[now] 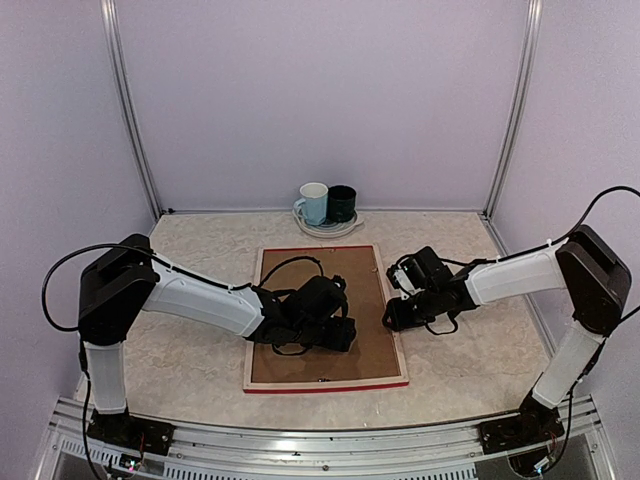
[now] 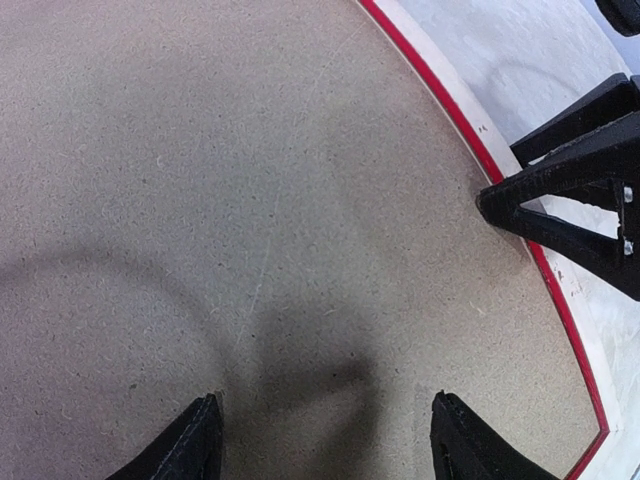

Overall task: Put the photo into the frame
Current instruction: Press the fastener onto the backboard.

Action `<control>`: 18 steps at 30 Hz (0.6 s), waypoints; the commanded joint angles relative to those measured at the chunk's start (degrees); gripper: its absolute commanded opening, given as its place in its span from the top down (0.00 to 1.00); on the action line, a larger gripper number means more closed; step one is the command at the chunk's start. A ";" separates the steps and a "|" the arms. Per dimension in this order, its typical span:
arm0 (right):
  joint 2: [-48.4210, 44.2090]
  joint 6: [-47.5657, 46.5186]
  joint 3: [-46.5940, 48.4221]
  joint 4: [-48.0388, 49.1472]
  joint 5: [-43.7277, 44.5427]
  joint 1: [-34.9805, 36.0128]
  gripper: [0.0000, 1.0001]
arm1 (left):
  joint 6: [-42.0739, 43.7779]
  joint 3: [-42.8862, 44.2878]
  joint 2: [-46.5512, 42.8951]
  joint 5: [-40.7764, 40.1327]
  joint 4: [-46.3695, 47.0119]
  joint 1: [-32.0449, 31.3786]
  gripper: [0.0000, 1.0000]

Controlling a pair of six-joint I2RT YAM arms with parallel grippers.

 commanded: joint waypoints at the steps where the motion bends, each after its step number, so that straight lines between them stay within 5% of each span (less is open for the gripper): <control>1: 0.70 -2.64 -1.64 -6.60 -1.33 1.11 0.68 | -0.40 0.21 1.54 1.62 -0.77 -0.15 0.29; 18: 2.03 -9.46 1.26 -11.08 -2.08 1.16 0.61 | -0.75 0.29 2.13 2.29 -0.23 -0.15 0.30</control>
